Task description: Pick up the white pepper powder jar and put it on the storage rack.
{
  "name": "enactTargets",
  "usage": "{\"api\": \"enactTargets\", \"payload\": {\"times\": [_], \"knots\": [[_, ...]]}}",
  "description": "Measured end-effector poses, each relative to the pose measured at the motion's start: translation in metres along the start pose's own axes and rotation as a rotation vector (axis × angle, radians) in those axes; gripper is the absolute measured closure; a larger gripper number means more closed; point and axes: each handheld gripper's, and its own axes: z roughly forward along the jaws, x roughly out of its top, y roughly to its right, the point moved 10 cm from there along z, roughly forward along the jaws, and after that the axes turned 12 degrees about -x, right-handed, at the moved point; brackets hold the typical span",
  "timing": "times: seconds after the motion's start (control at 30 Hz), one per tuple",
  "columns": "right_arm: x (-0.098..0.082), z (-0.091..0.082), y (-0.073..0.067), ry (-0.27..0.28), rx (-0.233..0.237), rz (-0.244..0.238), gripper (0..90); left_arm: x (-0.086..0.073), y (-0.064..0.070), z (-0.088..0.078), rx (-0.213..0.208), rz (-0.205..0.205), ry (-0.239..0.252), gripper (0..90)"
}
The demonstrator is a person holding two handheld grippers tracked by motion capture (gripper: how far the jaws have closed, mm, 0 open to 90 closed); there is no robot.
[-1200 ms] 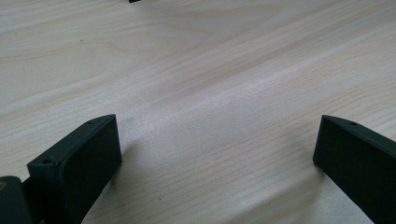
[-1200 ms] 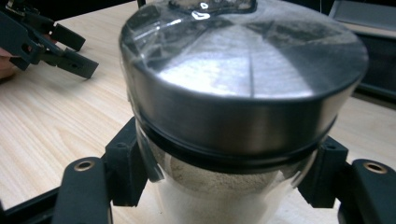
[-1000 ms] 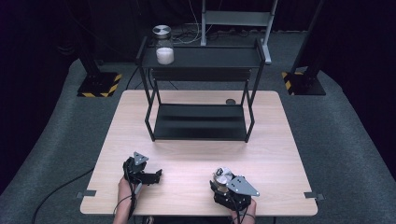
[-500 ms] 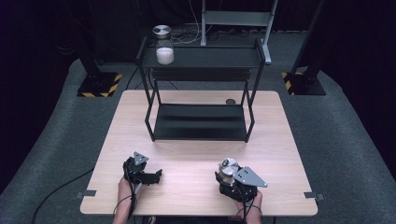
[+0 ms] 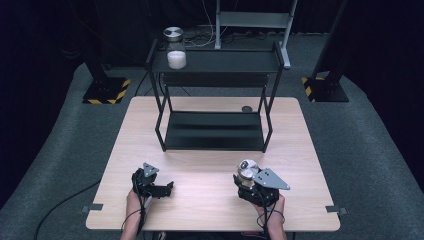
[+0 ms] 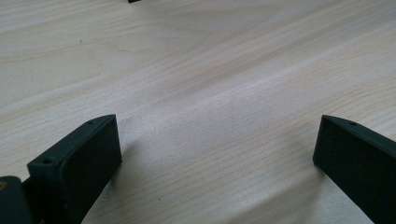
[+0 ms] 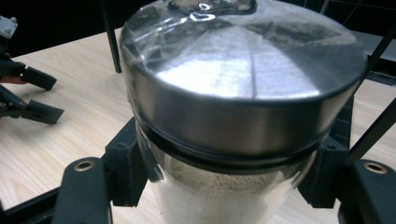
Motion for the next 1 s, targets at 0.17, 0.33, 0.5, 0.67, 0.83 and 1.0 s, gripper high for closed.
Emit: {"api": "enactTargets", "payload": {"times": [0.17, 0.33, 0.5, 0.67, 0.83, 1.0], "knots": [[0.006, 0.001, 0.005, 0.009, -0.003, 0.002, 30.2, 0.0, 0.0, 0.0, 0.001, -0.001, 0.0, 0.2], [0.012, 0.002, 0.009, 0.012, -0.005, 0.002, 30.1, 0.0, 0.0, 0.0, 0.002, 0.002, -0.002, 0.2], [0.017, 0.005, 0.014, 0.012, -0.002, 0.0, 30.1, 0.0, 0.0, 0.0, 0.001, 0.002, -0.003, 0.2], [0.023, 0.008, 0.017, 0.015, -0.007, -0.013, 30.1, 0.0, 0.0, 0.0, 0.001, -0.001, 0.0, 0.2], [0.031, 0.011, 0.022, 0.021, -0.015, -0.014, 30.1, 0.0, 0.0, 0.0, 0.001, 0.002, -0.003, 0.2], [0.038, 0.014, 0.025, 0.028, -0.02, -0.014, 30.1, 0.0, 0.0, 0.0, 0.0, 0.002, -0.003, 0.2]]}}
